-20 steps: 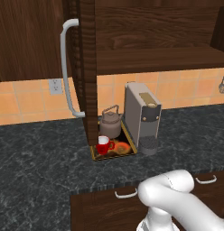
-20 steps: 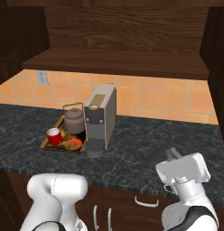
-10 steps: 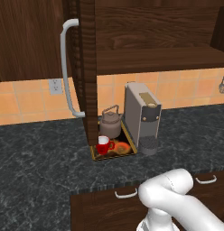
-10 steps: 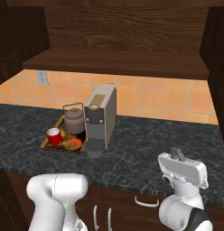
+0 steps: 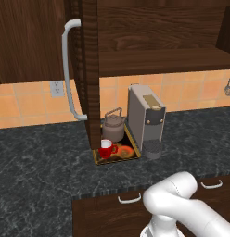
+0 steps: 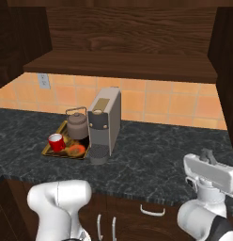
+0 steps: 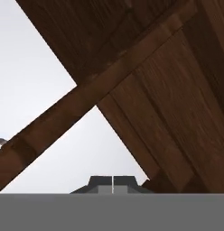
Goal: Pick the kettle from the counter and place it on the tray. Then pick the mug from the cabinet and place it on the tray. Then close the cabinet doors.
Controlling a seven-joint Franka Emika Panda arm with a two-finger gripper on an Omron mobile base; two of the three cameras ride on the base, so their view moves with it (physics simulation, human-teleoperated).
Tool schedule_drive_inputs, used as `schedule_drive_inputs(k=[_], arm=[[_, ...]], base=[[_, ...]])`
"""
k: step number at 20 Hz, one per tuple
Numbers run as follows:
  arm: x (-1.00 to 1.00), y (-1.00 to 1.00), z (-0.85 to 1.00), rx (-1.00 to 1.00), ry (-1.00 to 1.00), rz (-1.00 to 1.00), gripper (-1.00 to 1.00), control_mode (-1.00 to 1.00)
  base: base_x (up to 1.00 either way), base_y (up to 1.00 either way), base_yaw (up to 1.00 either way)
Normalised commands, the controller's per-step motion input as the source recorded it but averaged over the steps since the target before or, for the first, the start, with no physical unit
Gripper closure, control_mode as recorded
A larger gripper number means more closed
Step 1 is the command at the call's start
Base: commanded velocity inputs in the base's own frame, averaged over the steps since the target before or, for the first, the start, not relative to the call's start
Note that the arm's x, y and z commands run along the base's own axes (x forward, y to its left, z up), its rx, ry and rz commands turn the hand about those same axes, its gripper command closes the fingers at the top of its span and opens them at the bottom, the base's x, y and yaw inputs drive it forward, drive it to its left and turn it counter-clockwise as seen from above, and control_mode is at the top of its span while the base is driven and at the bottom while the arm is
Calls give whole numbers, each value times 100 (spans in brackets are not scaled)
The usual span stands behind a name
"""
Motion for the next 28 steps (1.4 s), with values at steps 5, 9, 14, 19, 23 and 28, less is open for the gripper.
schedule_drive_inputs(k=[5,9,14,19,23,28], arm=[[1,-56,46,13,0,-2,100,-100],[0,-24,14,5,0,-4,100,-100],[1,3,9,0,2,0,100,-100],[11,2,63,0,0,0,100,-100],[38,18,36,0,0,0,100,-100],[13,21,37,0,-1,0,100,-100]], base=[[0,0,0],[0,0,0],[0,0,0],[0,0,0],[0,0,0],[0,0,0]])
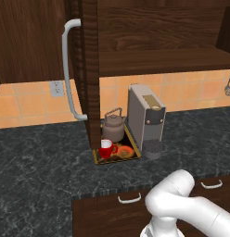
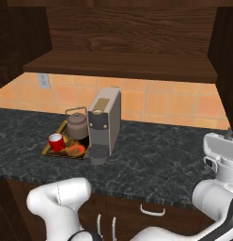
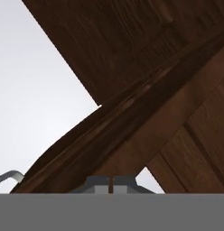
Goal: Pick the kettle from the counter and place it on the tray. Then pick the mug from the cabinet and place it on the tray. Then close the cabinet doors.
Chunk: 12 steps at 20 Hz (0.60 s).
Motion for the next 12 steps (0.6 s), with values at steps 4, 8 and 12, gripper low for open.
schedule_drive_inputs(k=[4,8,12], arm=[[52,42,-12,1,8,0,100,-100],[80,2,28,9,5,1,100,-100],[100,-7,-11,6,43,14,100,-100]], base=[[0,0,0],[0,0,0],[0,0,0]])
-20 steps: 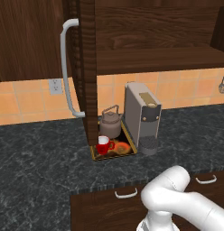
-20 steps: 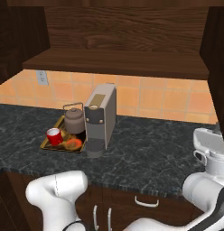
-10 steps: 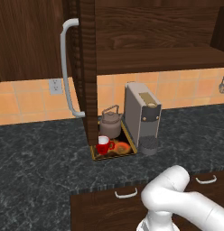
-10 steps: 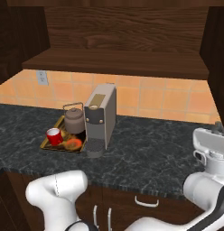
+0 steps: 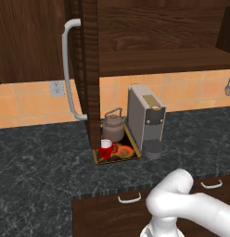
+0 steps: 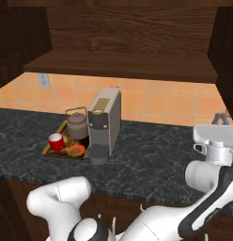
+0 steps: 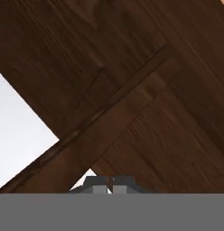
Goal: Pick the kettle from the counter and place it on the tray. Then pick the mug from the cabinet and place it on the tray. Then close the cabinet doors.
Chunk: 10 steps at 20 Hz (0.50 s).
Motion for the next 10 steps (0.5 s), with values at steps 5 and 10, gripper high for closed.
schedule_drive_inputs(k=[5,10], arm=[[96,-46,-38,11,38,21,100,-100],[88,-70,-42,13,21,22,100,-100]], base=[[0,0,0],[0,0,0]])
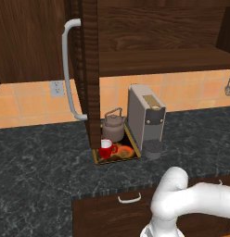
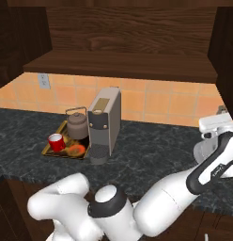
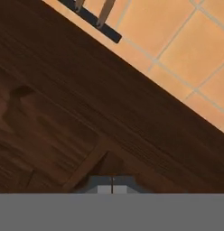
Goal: Pick the kettle from the counter and place it on the tray. Then pick the mug from the cabinet and place it on the tray. Then close the cabinet doors.
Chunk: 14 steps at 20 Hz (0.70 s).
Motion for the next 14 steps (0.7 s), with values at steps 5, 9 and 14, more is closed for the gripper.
schedule_drive_inputs(k=[5,9,14], arm=[[18,-86,2,23,-40,28,100,-100],[-9,-38,31,20,-84,33,100,-100],[-70,24,96,-7,-83,28,100,-100]], base=[[0,0,0],[0,0,0],[0,0,0]])
